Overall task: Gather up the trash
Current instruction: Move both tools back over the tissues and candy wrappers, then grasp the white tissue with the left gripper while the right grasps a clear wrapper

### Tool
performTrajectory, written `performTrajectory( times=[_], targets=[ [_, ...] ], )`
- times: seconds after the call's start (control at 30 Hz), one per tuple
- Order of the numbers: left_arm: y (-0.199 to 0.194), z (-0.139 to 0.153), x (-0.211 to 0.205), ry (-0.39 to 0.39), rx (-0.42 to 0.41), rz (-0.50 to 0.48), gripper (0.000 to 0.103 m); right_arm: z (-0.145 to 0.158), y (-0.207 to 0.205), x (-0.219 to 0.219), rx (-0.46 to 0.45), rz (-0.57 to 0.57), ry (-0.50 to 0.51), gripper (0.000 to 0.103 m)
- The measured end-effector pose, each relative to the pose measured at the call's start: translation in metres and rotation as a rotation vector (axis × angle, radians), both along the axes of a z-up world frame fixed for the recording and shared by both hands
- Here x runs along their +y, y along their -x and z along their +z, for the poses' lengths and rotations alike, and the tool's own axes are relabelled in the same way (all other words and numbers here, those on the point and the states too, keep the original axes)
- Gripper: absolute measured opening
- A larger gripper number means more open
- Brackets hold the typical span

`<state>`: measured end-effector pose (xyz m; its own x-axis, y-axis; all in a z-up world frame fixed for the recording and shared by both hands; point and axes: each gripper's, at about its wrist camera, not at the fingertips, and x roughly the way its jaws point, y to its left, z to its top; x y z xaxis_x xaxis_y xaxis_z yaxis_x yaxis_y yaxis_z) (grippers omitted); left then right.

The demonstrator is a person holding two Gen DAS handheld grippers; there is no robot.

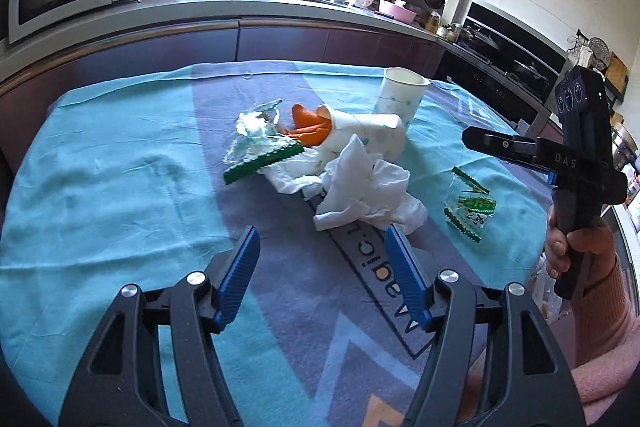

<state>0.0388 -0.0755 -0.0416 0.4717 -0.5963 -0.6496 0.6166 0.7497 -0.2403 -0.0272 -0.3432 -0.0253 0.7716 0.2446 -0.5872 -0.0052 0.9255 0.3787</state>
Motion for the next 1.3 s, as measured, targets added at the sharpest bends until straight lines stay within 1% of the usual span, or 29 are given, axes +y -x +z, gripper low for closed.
performTrajectory(
  times=[0.07, 0.2, 0.3, 0.4, 0.5, 0.6, 0.67, 0.7, 0.73, 0.77, 0.8, 0.83, 0.87, 0.93, 1.03, 1.13, 1.3],
  targets=[
    [-0.004, -0.003, -0.01, -0.007, 0.014, -0.016, 0.064, -0.007, 0.006, -0.013, 0.015, -0.017, -0.023, 0.058],
    [-0.016, -0.01, -0.028, -0.035, 0.061, -0.018, 0.064, -0.021, 0.01, -0.026, 0.051, -0.037, -0.06, 0.061],
    [-0.024, -0.015, -0.037, -0.05, 0.097, -0.023, 0.064, -0.031, 0.013, -0.03, 0.072, -0.02, -0.094, 0.063],
    [-0.031, -0.017, -0.043, -0.063, 0.117, -0.027, 0.063, -0.036, 0.018, -0.029, 0.072, 0.0, -0.107, 0.063],
    [-0.035, -0.02, -0.05, -0.064, 0.133, -0.035, 0.058, -0.035, 0.021, -0.027, 0.064, 0.028, -0.121, 0.063],
    [-0.039, -0.023, -0.053, -0.065, 0.147, -0.041, 0.048, -0.036, 0.023, -0.023, 0.068, 0.049, -0.116, 0.062],
    [-0.039, -0.023, -0.054, -0.063, 0.15, -0.043, 0.042, -0.037, 0.024, -0.02, 0.074, 0.062, -0.119, 0.06],
    [-0.039, -0.023, -0.054, -0.059, 0.154, -0.046, 0.039, -0.038, 0.025, -0.019, 0.076, 0.068, -0.125, 0.056],
    [-0.039, -0.023, -0.054, -0.056, 0.16, -0.049, 0.032, -0.039, 0.025, -0.018, 0.079, 0.074, -0.129, 0.049],
    [-0.038, -0.024, -0.053, -0.054, 0.162, -0.048, 0.027, -0.04, 0.025, -0.017, 0.081, 0.081, -0.134, 0.047],
    [-0.038, -0.024, -0.053, -0.053, 0.163, -0.049, 0.025, -0.04, 0.025, -0.015, 0.082, 0.088, -0.139, 0.042],
    [-0.037, -0.024, -0.053, -0.053, 0.162, -0.05, 0.021, -0.04, 0.025, -0.014, 0.082, 0.095, -0.142, 0.035],
    [-0.037, -0.024, -0.052, -0.052, 0.159, -0.05, 0.017, -0.04, 0.025, -0.013, 0.084, 0.099, -0.143, 0.031],
    [-0.035, -0.023, -0.051, -0.049, 0.155, -0.055, 0.012, -0.039, 0.025, -0.011, 0.082, 0.108, -0.145, 0.024],
    [-0.029, -0.02, -0.047, -0.039, 0.145, -0.061, 0.008, -0.037, 0.026, -0.01, 0.074, 0.12, -0.159, 0.017],
    [-0.023, -0.016, -0.041, -0.022, 0.137, -0.061, 0.007, -0.035, 0.026, -0.009, 0.067, 0.129, -0.159, 0.012],
    [-0.013, -0.008, -0.026, 0.006, 0.123, -0.061, 0.006, -0.029, 0.025, -0.001, 0.051, 0.15, -0.163, 0.011]
  ],
)
